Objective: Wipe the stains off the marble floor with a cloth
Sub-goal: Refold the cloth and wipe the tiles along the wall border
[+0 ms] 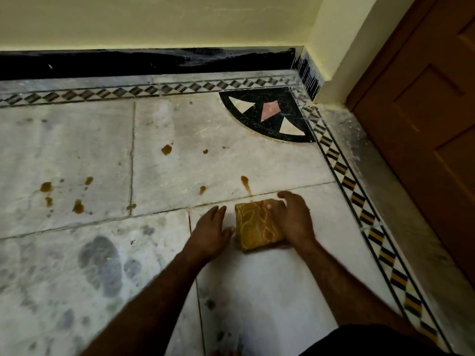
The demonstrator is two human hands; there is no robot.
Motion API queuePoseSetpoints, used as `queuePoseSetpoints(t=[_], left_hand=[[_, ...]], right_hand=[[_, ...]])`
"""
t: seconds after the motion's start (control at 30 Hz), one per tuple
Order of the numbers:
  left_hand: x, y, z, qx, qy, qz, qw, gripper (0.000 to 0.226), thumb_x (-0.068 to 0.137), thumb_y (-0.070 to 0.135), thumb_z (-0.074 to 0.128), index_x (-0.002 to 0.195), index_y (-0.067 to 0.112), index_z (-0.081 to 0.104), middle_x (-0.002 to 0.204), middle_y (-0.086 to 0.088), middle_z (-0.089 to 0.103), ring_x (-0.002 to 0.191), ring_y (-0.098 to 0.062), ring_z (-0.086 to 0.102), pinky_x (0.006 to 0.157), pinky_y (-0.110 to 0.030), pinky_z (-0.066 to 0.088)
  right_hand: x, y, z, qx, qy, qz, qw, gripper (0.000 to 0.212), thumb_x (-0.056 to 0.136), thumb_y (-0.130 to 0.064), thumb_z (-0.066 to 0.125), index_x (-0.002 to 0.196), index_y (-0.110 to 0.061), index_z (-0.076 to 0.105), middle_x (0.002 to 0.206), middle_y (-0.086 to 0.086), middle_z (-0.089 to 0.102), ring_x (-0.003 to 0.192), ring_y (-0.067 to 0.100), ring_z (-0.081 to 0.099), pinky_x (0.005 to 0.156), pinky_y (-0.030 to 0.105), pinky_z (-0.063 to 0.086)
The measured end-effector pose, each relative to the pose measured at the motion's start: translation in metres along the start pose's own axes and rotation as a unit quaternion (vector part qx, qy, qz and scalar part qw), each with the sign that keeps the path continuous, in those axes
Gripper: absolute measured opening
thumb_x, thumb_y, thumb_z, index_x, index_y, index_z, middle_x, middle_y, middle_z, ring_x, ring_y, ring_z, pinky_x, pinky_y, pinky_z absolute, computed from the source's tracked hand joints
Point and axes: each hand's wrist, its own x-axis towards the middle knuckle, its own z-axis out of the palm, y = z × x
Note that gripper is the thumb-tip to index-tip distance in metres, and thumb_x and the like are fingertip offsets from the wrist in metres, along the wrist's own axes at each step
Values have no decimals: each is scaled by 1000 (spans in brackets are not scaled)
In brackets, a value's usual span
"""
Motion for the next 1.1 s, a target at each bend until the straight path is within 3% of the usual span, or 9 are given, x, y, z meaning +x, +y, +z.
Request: queuePoseSetpoints(t=[0.1, 0.2, 0.33, 0.4, 0.73, 1.1], left_hand=[[4, -16, 9, 120, 32, 42, 991, 73, 105, 54, 22, 161, 12, 0, 169, -9, -6, 156, -23, -5, 123, -33, -3], [6, -32, 21, 189, 38, 52, 980, 85, 89, 63, -6, 158, 12, -11, 163, -5, -21, 154, -22, -15, 119, -35, -14], [13, -45, 34, 222, 80, 69, 969, 76, 101, 56, 20, 157, 5, 24, 165, -15, 20, 152, -30, 20, 124, -39, 0], [16, -46, 38, 215, 82, 76, 970, 73, 102, 55, 27, 155, 5, 32, 163, -15, 28, 150, -30, 27, 122, -40, 3], [37, -58, 51, 231, 117, 135, 956, 71, 102, 54, 34, 156, 7, 32, 164, -12, 29, 151, -27, 28, 119, -47, 23], [42, -66, 51, 223, 181, 136, 948, 72, 102, 54, 39, 155, 7, 33, 165, -12, 28, 153, -26, 25, 121, -46, 24]], right_hand=[[-21, 0, 41, -132, -1, -90, 987, 45, 100, -35, 51, 135, -9, 62, 141, 20, 56, 130, 42, 54, 105, 48, 46], [-32, 3, 79, -220, -4, -93, 971, 65, 96, -48, 36, 145, -10, 54, 150, 24, 50, 141, 49, 44, 108, 62, 42], [-39, 6, 97, -263, 17, -95, 960, 75, 100, -56, 27, 155, -6, 39, 159, 27, 38, 149, 48, 31, 117, 62, 30], [-42, 8, 99, -275, 26, -100, 956, 76, 101, -55, 28, 157, -4, 35, 161, 26, 34, 151, 46, 28, 119, 61, 29], [-19, 14, 104, -292, 73, -108, 947, 72, 104, -50, 33, 158, -3, 32, 163, 21, 33, 152, 39, 29, 121, 56, 27], [88, -23, 115, -274, 105, -99, 951, 68, 103, -45, 29, 156, -4, 37, 160, 22, 39, 150, 41, 32, 120, 56, 27]])
